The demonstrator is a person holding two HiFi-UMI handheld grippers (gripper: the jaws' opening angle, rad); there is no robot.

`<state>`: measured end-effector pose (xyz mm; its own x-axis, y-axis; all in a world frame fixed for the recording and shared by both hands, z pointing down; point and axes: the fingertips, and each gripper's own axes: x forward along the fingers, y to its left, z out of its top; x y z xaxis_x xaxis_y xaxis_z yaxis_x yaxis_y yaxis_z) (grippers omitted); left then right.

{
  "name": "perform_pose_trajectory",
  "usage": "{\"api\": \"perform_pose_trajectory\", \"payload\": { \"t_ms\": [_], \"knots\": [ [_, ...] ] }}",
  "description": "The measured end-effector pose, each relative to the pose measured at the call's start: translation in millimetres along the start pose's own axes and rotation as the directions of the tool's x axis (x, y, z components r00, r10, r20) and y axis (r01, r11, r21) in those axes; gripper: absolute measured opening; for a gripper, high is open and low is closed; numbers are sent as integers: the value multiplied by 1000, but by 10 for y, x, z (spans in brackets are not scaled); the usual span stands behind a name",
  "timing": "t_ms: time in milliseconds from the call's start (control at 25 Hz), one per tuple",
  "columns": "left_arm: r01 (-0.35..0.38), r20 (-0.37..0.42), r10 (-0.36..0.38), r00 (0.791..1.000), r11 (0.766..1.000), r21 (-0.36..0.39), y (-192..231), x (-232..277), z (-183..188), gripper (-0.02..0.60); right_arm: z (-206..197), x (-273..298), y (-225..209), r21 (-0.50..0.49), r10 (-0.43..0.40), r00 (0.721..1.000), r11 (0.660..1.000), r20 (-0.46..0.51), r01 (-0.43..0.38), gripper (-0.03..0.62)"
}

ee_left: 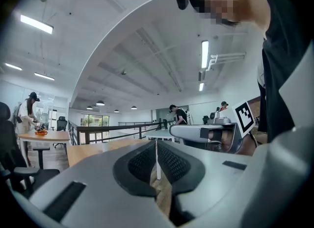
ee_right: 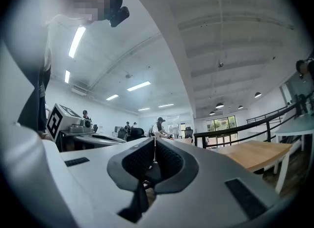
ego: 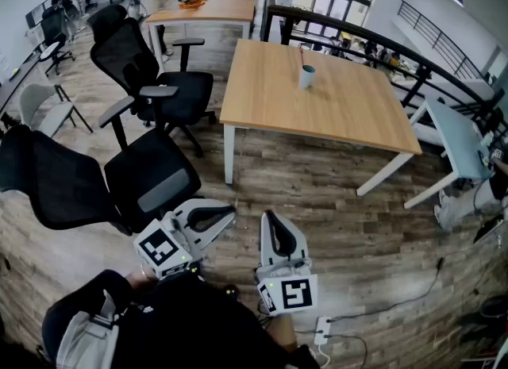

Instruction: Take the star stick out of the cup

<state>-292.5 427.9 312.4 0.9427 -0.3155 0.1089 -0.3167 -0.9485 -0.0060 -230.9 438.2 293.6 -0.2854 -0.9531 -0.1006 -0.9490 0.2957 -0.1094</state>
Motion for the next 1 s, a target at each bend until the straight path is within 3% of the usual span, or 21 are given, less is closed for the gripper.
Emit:
{"api": "perform_pose_trajectory", "payload": {
  "t_ms": [280,600,1000],
  "knots": [
    [15,-31,-15,999,1000,19,-231,-27,-96,23,-167,-300,-30,27,-26,999,999,-25,27,23],
    [10,2,-10,1000,999,35,-250,-116,19,23,-103,-331,82,30,-27,999,999,-21,27,23],
    [107,41,-106,993,994,-14,-60,506,22,23,7,-285,-445,-43,-127,992,991,-20,126,24]
  ]
}}
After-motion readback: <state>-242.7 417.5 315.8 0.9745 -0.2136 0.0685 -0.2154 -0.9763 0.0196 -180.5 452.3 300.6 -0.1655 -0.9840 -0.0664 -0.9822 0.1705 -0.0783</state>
